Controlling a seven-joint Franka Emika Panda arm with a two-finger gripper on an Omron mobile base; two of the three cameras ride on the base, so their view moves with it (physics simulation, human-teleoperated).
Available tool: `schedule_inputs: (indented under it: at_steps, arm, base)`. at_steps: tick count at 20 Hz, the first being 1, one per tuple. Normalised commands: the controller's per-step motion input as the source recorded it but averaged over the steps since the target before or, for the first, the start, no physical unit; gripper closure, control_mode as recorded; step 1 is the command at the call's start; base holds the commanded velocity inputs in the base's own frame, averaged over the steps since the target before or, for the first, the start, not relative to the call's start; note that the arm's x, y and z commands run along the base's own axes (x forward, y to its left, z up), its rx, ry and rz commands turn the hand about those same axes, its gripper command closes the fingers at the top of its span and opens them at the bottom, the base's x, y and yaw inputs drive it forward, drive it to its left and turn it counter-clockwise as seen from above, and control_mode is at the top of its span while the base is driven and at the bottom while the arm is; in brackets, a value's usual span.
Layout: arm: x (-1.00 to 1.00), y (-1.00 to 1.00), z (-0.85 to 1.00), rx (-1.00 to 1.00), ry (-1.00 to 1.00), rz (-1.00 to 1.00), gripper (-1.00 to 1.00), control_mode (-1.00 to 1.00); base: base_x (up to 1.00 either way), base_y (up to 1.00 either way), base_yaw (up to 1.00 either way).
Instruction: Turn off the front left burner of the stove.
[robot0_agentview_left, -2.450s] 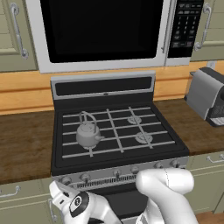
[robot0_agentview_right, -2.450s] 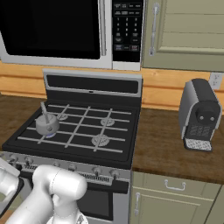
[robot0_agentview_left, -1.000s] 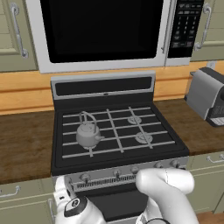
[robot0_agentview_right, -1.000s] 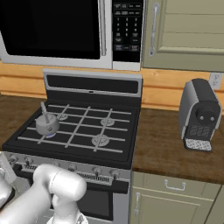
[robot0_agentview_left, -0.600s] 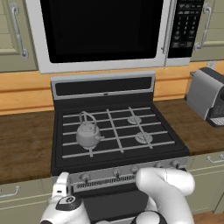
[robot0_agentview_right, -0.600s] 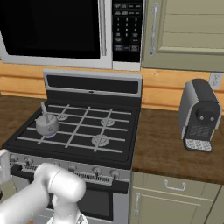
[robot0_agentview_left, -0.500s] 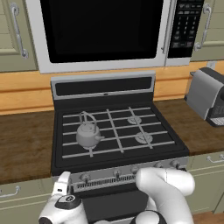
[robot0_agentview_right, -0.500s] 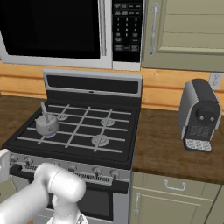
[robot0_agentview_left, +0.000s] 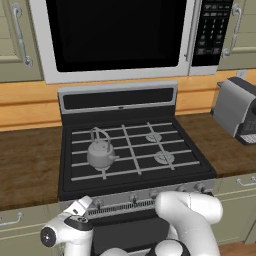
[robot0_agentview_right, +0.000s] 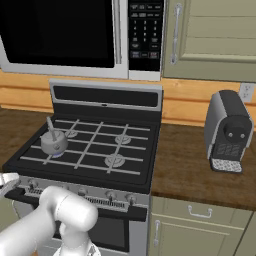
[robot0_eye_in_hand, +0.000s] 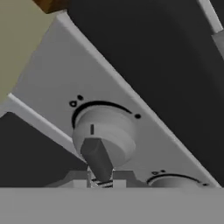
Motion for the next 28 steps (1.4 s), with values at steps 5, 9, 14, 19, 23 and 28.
schedule_inputs:
  at_steps: [5, 9, 14, 19, 23, 28]
  arm:
    - [0.22, -0.08, 0.12, 0.63, -0.02, -0.41, 1.0, -1.0]
    - [0.23, -0.07, 0.1, 0.62, -0.06, -0.43, 1.0, -1.0]
    - [0.25, -0.09, 0.07, 0.62, -0.08, -0.43, 1.0, -1.0]
    - [0.26, -0.09, 0.08, 0.57, -0.1, -0.44, 1.0, -1.0]
    - [0.27, -0.07, 0.12, 0.54, -0.12, -0.45, 1.0, -1.0]
    - [0.18, 0.0, 0.06, 0.48, -0.12, -0.46, 1.0, -1.0]
  base:
    - [0.0, 0.0, 0.0]
    - [0.0, 0.0, 0.0]
    - [0.0, 0.0, 0.0]
    - [0.0, 0.0, 0.0]
    - [0.0, 0.0, 0.0]
    - [0.0, 0.0, 0.0]
